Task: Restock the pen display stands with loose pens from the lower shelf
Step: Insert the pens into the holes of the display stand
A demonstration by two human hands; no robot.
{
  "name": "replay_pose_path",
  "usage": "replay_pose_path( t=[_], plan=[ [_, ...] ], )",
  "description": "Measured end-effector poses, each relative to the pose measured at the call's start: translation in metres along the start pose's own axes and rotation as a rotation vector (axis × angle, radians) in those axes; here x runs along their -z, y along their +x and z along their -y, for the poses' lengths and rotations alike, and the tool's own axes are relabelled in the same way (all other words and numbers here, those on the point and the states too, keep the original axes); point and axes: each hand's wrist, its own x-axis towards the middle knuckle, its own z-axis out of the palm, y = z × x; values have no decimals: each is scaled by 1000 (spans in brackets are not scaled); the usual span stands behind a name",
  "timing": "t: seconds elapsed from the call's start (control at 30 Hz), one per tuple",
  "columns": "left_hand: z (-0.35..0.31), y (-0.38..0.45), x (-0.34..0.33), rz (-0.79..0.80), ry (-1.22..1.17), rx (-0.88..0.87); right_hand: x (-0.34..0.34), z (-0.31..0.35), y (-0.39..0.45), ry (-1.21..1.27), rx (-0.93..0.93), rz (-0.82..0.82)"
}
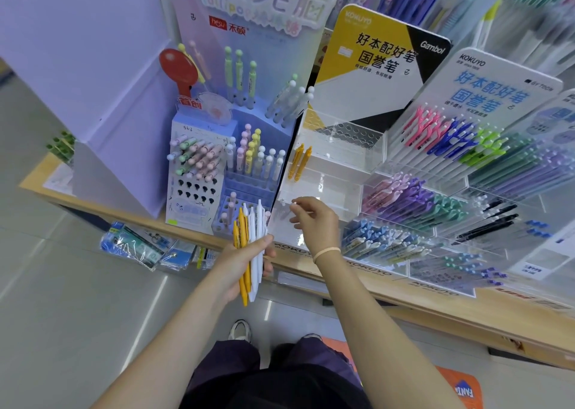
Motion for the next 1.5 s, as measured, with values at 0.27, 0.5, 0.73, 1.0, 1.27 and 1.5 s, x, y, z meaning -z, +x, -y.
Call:
replay_pose_path(
  t=[0.27,0.5,0.73,1.0,1.27,1.5],
  plan=[
    [3,-5,0,-3,-27,3,-11,-1,-5,423,-257,-48],
    [5,-4,1,13,-4,-3,-16,-1,-8,606,-386,19],
    [0,-8,1,52,51,-8,-12,1,-12,534,-461,-47],
    [1,-7,-13,129,228,-46,8,18,-51,392,-298,233],
    [2,-2,-15,107,223,26,37,22,-50,380,-270,106],
    [3,6,-26,-9,213,15,52,30,-51,647,-353,199]
  ],
)
